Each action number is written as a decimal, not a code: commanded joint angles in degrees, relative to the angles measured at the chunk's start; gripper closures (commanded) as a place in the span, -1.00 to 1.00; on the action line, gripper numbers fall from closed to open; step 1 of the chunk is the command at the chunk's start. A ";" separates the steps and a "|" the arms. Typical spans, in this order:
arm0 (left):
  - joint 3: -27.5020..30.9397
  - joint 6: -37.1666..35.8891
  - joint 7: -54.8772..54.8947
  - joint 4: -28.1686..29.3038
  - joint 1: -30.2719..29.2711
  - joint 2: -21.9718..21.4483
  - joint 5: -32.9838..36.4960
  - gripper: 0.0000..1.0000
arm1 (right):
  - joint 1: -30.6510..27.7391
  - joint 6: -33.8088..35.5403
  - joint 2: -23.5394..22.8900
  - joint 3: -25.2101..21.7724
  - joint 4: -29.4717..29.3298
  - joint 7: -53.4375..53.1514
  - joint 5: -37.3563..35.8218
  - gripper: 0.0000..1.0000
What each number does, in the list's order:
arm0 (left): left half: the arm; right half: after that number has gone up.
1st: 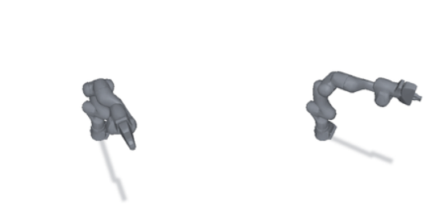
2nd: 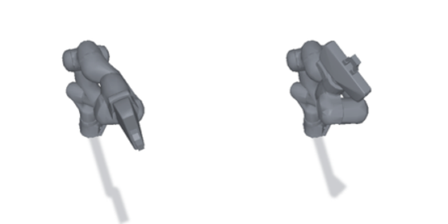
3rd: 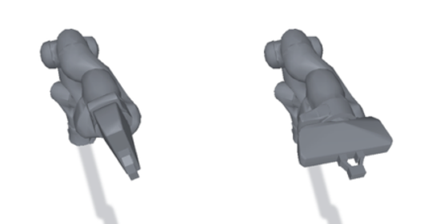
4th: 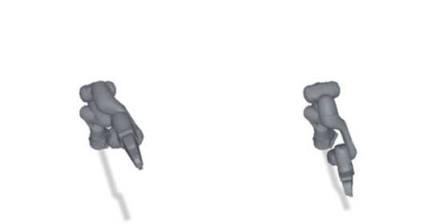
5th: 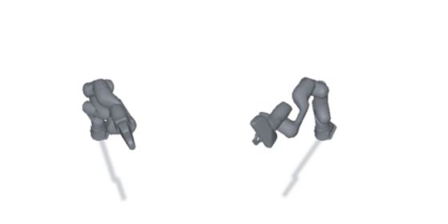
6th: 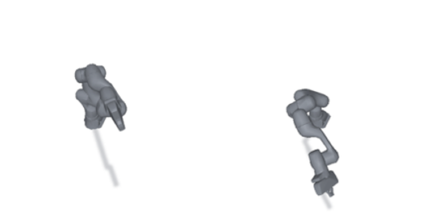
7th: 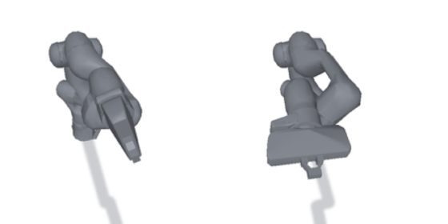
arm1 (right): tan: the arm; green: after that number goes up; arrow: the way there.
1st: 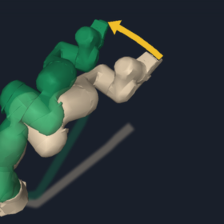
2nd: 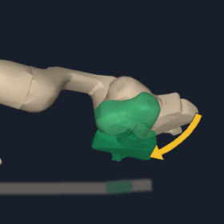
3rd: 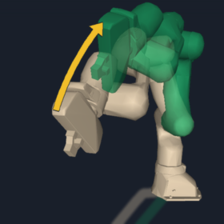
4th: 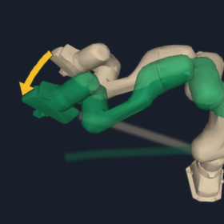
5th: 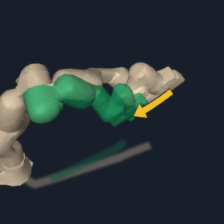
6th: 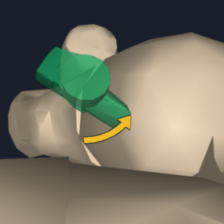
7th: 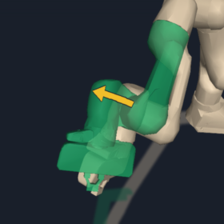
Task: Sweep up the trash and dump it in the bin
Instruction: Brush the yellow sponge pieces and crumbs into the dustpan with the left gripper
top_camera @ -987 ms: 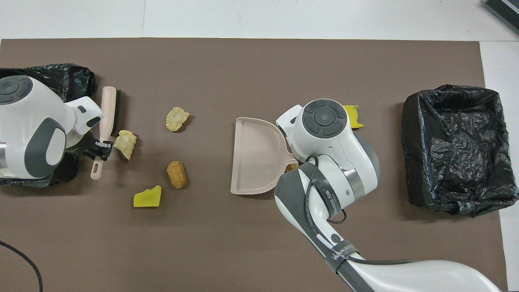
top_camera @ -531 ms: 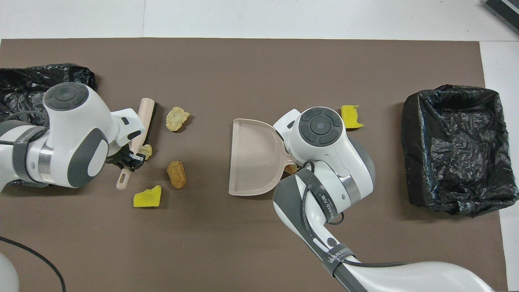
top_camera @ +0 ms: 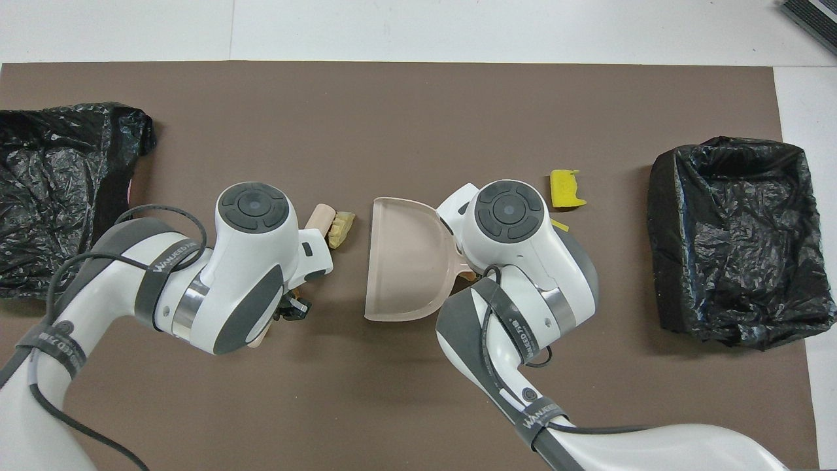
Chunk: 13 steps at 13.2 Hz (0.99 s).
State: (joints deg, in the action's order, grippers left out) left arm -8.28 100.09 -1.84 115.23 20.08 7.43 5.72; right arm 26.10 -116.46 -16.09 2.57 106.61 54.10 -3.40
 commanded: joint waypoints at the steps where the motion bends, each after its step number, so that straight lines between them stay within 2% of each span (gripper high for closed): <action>1: 0.90 -4.19 -1.14 1.40 3.20 -5.04 0.26 1.00 | 0.18 3.34 1.68 0.60 1.85 5.65 0.41 1.00; 5: 1.42 -14.19 -2.19 1.75 2.33 -14.09 0.17 1.00 | 1.50 5.63 2.56 0.69 2.29 6.80 -0.73 1.00; 6: 1.43 -17.09 -6.11 1.84 1.20 -15.25 0.17 1.00 | 1.41 5.46 2.56 0.69 2.46 7.07 -0.73 1.00; 8: 1.51 -16.60 -13.86 2.63 -0.30 -15.52 0.17 1.00 | 1.50 5.02 2.65 0.69 2.47 6.99 -0.73 1.00; 10: 1.51 -14.41 -16.33 4.82 -3.20 -16.22 0.17 1.00 | 1.50 4.67 2.56 0.69 2.47 6.99 -0.82 1.00; 13: 1.51 -11.95 -24.15 10.61 -4.52 -19.90 0.00 1.00 | 1.50 4.49 2.47 0.69 2.38 6.99 -0.82 1.00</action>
State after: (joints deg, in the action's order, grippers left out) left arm -6.51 85.04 -21.60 119.97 16.33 -7.78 5.73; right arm 27.90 -111.55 -15.01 3.01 107.19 58.93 -3.46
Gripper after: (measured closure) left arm 0.744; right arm 0.692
